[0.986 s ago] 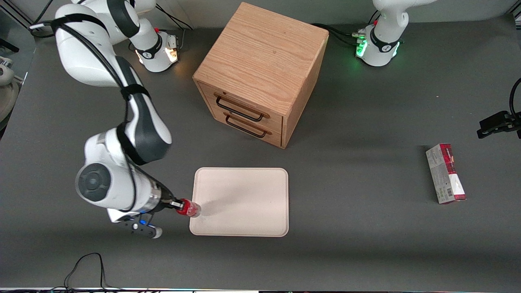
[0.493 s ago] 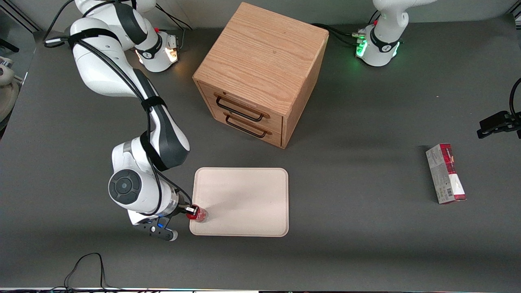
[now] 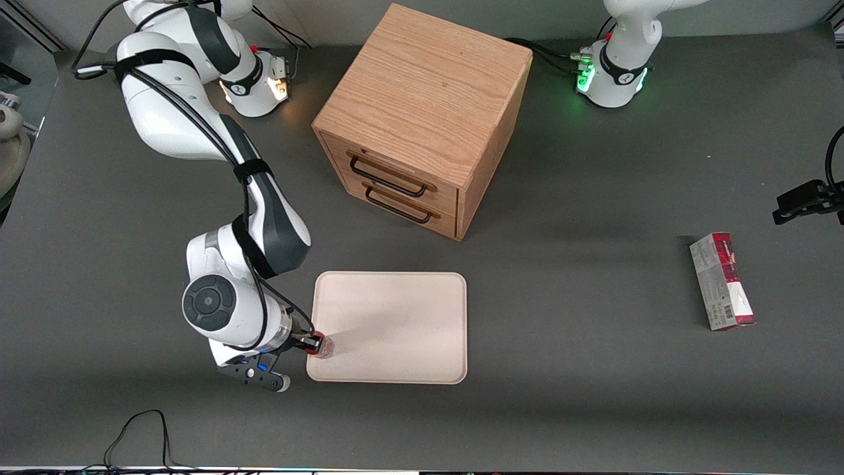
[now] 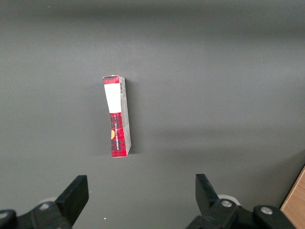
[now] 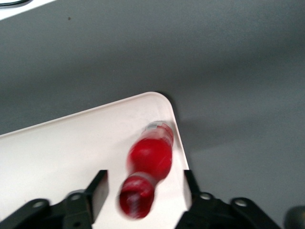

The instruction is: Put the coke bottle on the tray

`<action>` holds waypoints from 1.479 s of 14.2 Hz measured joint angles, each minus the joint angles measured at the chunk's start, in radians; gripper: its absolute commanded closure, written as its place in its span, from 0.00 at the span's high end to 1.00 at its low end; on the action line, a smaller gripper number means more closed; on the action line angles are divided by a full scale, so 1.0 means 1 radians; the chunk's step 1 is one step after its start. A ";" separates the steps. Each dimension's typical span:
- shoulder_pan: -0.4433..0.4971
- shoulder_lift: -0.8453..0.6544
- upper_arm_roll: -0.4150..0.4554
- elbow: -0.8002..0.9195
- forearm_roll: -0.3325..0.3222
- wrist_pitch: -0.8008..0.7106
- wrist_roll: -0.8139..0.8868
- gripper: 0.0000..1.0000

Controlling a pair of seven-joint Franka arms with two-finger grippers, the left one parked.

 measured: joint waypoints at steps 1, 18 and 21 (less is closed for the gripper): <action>0.001 0.000 0.000 0.002 -0.001 0.000 0.000 1.00; -0.306 -0.762 -0.078 -0.739 0.027 -0.185 -0.681 1.00; -0.308 -0.952 -0.130 -0.909 0.031 -0.161 -0.748 1.00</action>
